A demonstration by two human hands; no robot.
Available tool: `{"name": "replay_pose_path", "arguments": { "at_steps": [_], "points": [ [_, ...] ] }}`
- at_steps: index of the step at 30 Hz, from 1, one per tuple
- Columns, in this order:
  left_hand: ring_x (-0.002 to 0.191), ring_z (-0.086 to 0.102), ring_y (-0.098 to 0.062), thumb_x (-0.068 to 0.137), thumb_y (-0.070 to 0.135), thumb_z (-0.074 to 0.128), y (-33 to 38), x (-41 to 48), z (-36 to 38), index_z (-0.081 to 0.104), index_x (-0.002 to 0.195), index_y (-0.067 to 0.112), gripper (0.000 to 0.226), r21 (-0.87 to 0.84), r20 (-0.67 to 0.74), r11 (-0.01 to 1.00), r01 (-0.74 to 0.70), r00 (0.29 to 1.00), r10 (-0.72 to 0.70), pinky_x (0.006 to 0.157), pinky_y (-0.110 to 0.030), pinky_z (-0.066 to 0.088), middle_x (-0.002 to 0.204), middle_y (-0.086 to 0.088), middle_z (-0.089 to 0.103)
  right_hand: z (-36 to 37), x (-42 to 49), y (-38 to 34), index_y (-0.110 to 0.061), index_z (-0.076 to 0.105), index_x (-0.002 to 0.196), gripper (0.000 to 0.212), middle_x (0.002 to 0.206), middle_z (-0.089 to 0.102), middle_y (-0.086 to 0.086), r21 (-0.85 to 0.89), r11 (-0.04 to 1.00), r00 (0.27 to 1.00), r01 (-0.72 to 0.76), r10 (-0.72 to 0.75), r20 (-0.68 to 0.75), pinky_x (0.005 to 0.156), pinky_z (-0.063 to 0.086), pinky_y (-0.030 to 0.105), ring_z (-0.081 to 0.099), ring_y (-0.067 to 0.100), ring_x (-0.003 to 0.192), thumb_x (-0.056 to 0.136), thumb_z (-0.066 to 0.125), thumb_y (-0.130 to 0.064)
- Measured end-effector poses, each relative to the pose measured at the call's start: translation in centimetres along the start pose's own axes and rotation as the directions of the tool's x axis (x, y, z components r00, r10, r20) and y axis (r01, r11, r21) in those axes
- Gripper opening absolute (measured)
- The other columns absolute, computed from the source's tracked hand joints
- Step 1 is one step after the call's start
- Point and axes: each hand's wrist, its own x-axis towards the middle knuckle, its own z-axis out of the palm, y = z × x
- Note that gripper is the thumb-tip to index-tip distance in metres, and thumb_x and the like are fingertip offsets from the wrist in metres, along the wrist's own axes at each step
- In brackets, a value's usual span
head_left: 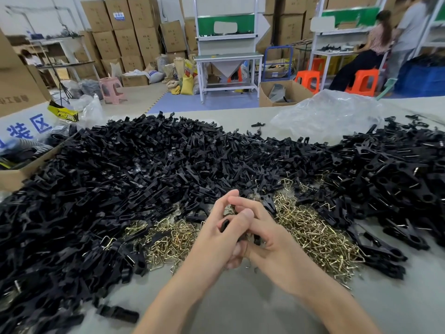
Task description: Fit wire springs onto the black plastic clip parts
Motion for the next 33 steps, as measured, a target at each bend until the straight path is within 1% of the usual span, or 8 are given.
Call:
{"name": "replay_pose_path", "arguments": {
  "at_steps": [3,5,7,12,18,22,26,33],
  "points": [
    [0.039,0.029,-0.008,0.074,0.059,0.071,0.1,0.0,0.0,0.062,0.118,0.036,0.051,0.038,0.041,0.999,0.028,0.999,-0.029,0.04,-0.019,0.027,0.051,0.005,0.037,-0.1,0.0,0.3,-0.02,0.073,0.116,0.029,0.138,0.049,-0.017,0.008,1.0,0.998,0.028,-0.028,-0.058,0.096,0.055,0.032,0.059,0.016,0.122,0.094,0.067,-0.003],
    [0.039,0.029,-0.008,0.074,0.061,0.07,0.2,0.0,0.0,0.064,0.112,0.035,0.047,0.044,0.037,0.999,0.029,0.999,-0.03,0.039,-0.017,0.026,0.05,0.007,0.038,-0.1,-0.1,0.3,-0.034,0.071,0.113,0.023,0.129,0.057,-0.019,-0.081,0.995,0.994,0.058,-0.065,-0.089,0.104,0.047,0.028,0.053,0.016,0.127,0.094,0.069,-0.021],
    [0.039,0.031,-0.009,0.071,0.065,0.069,0.2,0.1,-0.1,0.062,0.114,0.039,0.051,0.08,0.012,0.996,0.035,0.999,-0.036,0.04,-0.019,0.027,0.05,0.008,0.04,-0.1,-0.2,0.3,-0.037,0.068,0.111,0.018,0.119,0.061,-0.024,-0.133,0.99,0.994,0.038,-0.051,-0.094,0.097,0.046,0.018,0.053,0.012,0.124,0.094,0.063,-0.038],
    [0.046,0.041,-0.012,0.067,0.075,0.067,0.2,0.0,-0.3,0.055,0.123,0.034,0.07,0.15,-0.019,0.984,0.094,0.996,-0.092,0.043,-0.022,0.031,0.068,0.002,0.048,-0.1,-0.5,0.8,-0.028,0.071,0.109,0.015,0.107,0.059,-0.016,-0.071,0.996,0.995,-0.057,0.05,-0.086,0.089,0.054,0.025,0.067,0.013,0.101,0.1,0.062,-0.019],
    [0.046,0.044,-0.016,0.068,0.082,0.062,0.5,-0.4,-0.8,0.058,0.117,0.022,0.077,0.242,0.038,0.964,0.112,0.991,-0.125,0.045,-0.025,0.035,0.068,-0.003,0.051,-0.3,-0.3,0.5,-0.035,0.064,0.119,0.027,0.115,0.06,-0.032,-0.4,0.913,0.983,0.085,-0.143,-0.117,0.095,0.038,0.01,0.048,0.007,0.113,0.096,0.049,-0.034],
    [0.046,0.045,-0.014,0.077,0.08,0.06,0.9,-0.6,-0.4,0.07,0.105,0.038,0.052,0.188,0.165,0.981,0.052,0.983,-0.083,0.043,-0.023,0.036,0.066,0.003,0.051,-0.5,-0.4,0.7,-0.033,0.062,0.115,0.022,0.113,0.059,-0.032,-0.481,0.865,0.965,0.139,-0.228,-0.131,0.094,0.038,0.012,0.048,0.007,0.109,0.099,0.048,-0.029],
    [0.041,0.045,-0.015,0.074,0.075,0.066,0.5,-0.2,-0.1,0.064,0.109,0.022,0.064,0.145,0.078,0.989,0.02,0.996,-0.032,0.045,-0.024,0.034,0.064,0.002,0.05,-0.6,-0.4,0.6,-0.037,0.058,0.126,0.03,0.121,0.058,-0.031,-0.502,0.851,0.955,0.152,-0.256,-0.146,0.097,0.036,0.01,0.047,0.002,0.114,0.1,0.047,-0.028],
    [0.044,0.033,-0.01,0.08,0.065,0.067,0.6,-0.2,0.2,0.071,0.117,0.03,0.051,0.04,0.136,0.999,0.032,0.99,-0.037,0.042,-0.02,0.032,0.062,0.006,0.034,-0.8,-0.6,0.5,-0.035,0.06,0.125,0.029,0.12,0.058,-0.032,-0.527,0.835,0.948,0.157,-0.278,-0.157,0.098,0.036,0.011,0.046,0.003,0.115,0.1,0.048,-0.026]
  ]
}}
